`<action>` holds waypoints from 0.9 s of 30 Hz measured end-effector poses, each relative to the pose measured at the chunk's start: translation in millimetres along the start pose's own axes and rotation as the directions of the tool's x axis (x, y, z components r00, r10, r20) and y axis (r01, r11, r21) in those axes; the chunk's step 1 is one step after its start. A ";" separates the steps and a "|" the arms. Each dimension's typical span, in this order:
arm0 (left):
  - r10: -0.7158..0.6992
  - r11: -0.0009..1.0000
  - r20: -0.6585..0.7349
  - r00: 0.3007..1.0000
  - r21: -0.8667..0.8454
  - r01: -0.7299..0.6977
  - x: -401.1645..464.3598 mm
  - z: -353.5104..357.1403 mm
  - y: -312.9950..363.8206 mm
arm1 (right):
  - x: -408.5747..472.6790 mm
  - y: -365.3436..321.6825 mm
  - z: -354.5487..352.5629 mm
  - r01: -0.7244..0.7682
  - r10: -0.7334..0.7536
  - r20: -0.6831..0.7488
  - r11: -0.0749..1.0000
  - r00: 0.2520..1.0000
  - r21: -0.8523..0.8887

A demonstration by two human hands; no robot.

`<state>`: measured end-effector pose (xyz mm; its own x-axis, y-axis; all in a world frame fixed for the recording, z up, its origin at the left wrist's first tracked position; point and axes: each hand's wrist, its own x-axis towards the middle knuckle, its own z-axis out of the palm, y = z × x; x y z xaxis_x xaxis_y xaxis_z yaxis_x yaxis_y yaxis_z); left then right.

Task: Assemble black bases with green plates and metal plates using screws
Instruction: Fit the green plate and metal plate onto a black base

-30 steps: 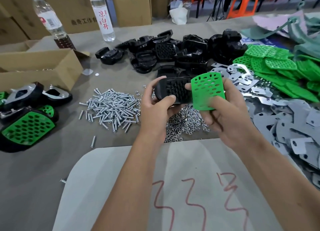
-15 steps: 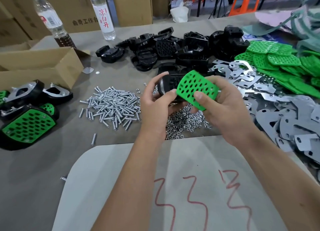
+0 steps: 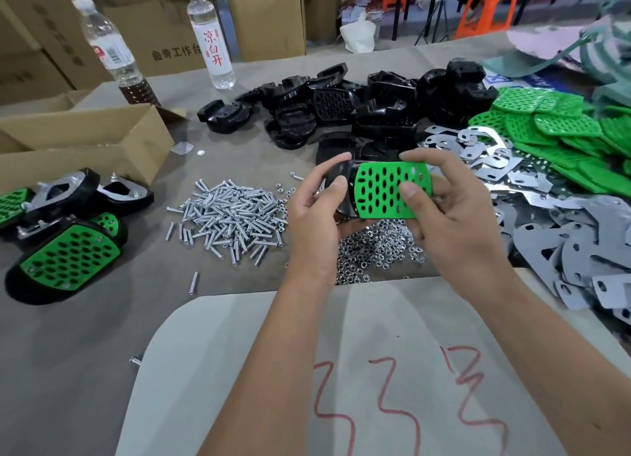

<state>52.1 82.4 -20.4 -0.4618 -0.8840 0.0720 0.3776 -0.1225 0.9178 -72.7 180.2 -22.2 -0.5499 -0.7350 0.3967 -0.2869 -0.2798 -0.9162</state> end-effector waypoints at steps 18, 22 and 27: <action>0.122 0.976 0.012 0.992 0.182 -0.123 -3.7 4.5 -6.5 | -0.1 2.3 3.4 -0.058 0.031 -0.145 0.980 0.989 -0.189; 0.123 0.974 0.010 0.992 0.193 -0.122 -2.4 3.2 -8.7 | -0.2 1.1 5.5 -0.108 0.067 -0.185 0.969 0.980 -0.222; 0.063 0.990 -0.002 0.998 0.127 -0.062 -0.6 0.6 -8.2 | -1.8 -1.5 6.9 -0.133 0.063 -0.246 0.951 0.967 -0.279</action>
<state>48.8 84.3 -27.7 -0.4352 -0.8911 0.1287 0.3002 -0.0089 0.9538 -65.9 177.6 -21.9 -0.7433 -0.5764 0.3396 -0.4182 0.0041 -0.9083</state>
